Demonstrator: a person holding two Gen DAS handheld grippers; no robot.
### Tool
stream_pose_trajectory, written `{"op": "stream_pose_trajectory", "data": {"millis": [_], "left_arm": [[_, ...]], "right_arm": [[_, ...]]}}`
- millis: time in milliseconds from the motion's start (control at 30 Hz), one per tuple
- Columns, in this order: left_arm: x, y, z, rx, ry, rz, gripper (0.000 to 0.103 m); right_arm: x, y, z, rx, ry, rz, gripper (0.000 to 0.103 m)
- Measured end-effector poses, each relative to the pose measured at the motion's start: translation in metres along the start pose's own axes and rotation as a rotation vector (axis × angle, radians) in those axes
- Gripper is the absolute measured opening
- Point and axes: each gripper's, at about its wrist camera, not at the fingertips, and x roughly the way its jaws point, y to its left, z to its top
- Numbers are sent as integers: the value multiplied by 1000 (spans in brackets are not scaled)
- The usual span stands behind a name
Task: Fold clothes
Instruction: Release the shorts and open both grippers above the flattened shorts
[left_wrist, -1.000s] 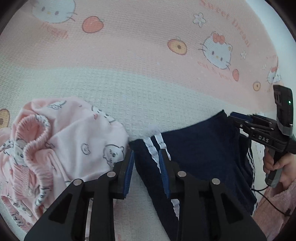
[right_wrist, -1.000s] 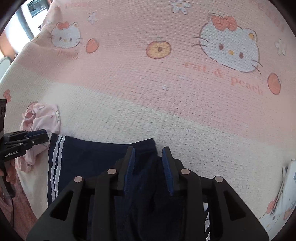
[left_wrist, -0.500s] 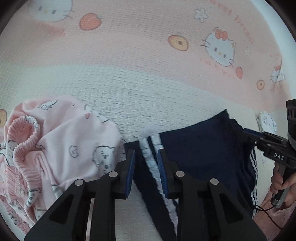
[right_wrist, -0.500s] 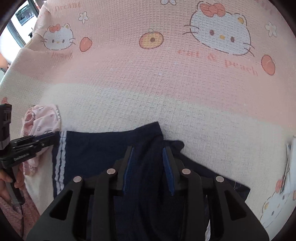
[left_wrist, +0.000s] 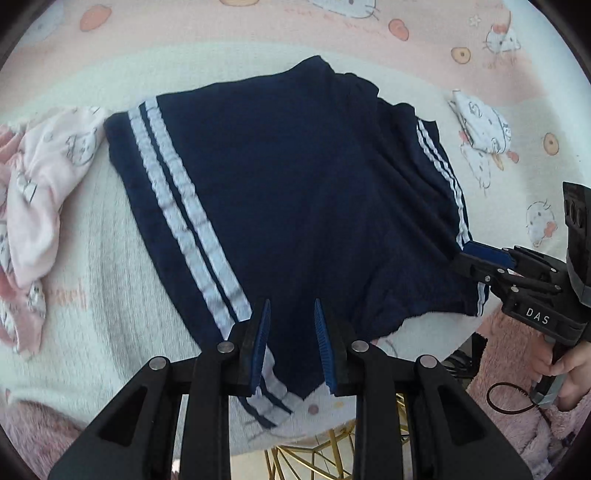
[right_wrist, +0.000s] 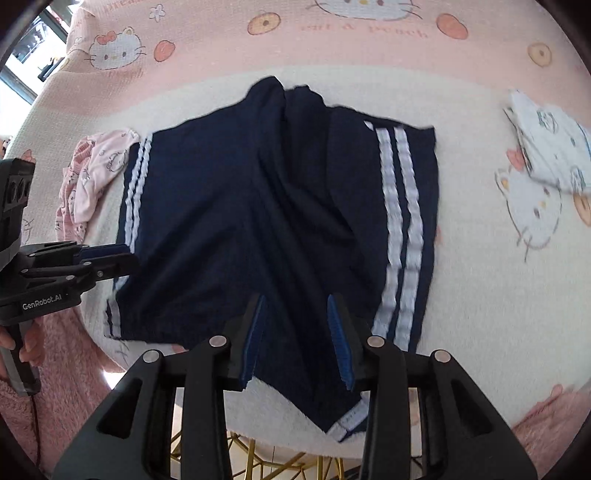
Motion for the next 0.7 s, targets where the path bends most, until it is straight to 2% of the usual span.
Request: {"op": "stream_pose_trajectory", "data": {"millis": [100,200,333,367,433,500,600,700], "left_arm": [[-9,2,-19,-32,-10,-25,27],[-5,5,-32,-30,27,25,27],[14,8,-41,-14,90,129,27],[11,5,-40,-3,81,139,27],[2,-2,-39,15,47,143,27],[-5,-2,-39,0,15,107,28],[-1,3,-40,-32,39,120,28],[-6,0,-39,-24,22,114,28]], "right_arm": [[0,-7,-20,19,9,7,36],[0,-8,-31,-2,17,-23,36],[14,-4,-39,-129,51,-208,37],[12,-3,-40,-140,42,-211,37],[6,-2,-41,-139,21,-195,37],[-3,-6,-40,-112,-17,-141,37],[-15,-21,-36,-13,-57,-54,37],[-25,-40,-29,97,-72,48,37]]}}
